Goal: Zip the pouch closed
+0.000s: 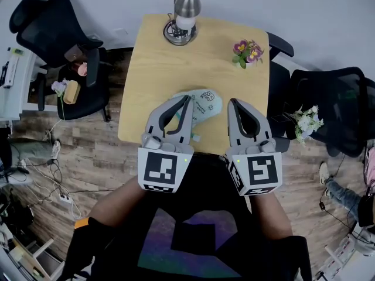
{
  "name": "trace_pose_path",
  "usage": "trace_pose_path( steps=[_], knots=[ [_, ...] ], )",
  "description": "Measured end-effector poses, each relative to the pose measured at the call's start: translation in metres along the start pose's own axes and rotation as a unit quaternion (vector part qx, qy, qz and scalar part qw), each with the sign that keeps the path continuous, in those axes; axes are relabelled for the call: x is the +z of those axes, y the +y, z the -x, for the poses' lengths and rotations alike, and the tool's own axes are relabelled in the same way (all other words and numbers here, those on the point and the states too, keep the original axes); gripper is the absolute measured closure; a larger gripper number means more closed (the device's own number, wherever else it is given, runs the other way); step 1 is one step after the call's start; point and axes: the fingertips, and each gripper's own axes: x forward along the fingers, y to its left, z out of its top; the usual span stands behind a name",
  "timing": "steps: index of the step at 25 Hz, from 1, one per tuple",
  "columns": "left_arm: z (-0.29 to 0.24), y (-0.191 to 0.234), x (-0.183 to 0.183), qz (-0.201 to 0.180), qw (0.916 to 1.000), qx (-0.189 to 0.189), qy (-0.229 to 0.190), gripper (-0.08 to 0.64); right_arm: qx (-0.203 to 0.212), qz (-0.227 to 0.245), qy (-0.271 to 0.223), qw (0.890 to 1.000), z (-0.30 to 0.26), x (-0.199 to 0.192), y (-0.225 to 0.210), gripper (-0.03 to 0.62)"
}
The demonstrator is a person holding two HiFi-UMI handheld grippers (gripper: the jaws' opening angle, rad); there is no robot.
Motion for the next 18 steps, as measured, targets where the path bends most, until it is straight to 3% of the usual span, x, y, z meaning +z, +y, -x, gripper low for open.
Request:
trace_pose_path(
  steps=[18],
  knots=[
    [0.0083,-0.0033,-0.0016,-0.006,0.9999,-0.006,-0.009,0.548,-0.001,-0.001,-0.005,1.0,0.0052,-0.0013,0.0083,0.578]
  ],
)
